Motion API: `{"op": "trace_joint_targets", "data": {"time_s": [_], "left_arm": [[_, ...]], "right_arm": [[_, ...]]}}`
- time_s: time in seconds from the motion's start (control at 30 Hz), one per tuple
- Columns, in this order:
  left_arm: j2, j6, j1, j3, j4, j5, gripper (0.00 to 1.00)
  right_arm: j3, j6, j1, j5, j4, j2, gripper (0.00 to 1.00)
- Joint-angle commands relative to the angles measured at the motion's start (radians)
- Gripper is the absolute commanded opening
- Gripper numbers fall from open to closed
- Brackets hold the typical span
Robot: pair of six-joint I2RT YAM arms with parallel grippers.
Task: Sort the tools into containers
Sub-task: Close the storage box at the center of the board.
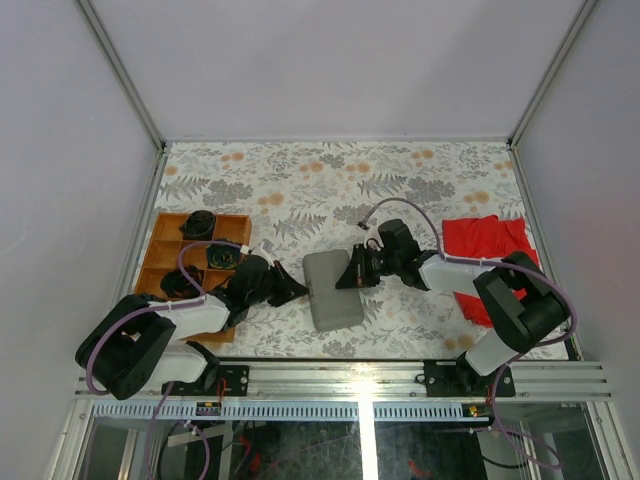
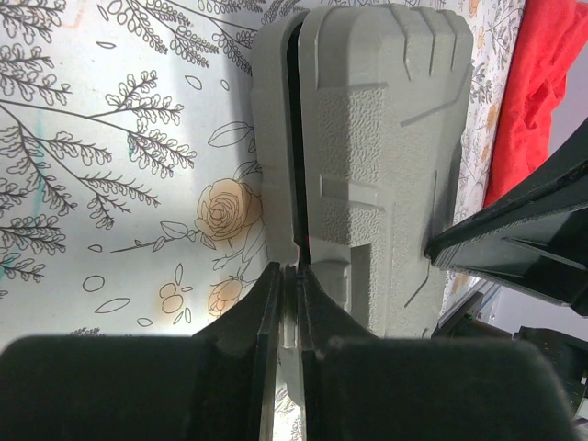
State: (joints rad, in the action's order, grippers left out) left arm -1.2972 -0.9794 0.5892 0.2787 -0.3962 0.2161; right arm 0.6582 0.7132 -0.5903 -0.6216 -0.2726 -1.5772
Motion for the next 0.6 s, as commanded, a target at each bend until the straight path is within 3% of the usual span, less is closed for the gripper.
{"op": "trace_joint_targets", "data": {"time_s": [0.0, 0.37, 0.57], "left_arm": [[-0.015, 0.016, 0.011, -0.007, 0.069, 0.004, 0.0], [0.0, 0.02, 0.011, 0.019, 0.119, 0.002, 0.01], [0.047, 0.005, 0.011, 0.013, 0.125, -0.004, 0.15]], "right_arm": [[0.015, -0.04, -0.041, 0.071, 0.05, -0.072, 0.01], [0.131, -0.14, -0.137, 0.309, 0.291, -0.081, 0.07], [0.212, -0.191, -0.209, 0.367, 0.378, -0.144, 0.09]]}}
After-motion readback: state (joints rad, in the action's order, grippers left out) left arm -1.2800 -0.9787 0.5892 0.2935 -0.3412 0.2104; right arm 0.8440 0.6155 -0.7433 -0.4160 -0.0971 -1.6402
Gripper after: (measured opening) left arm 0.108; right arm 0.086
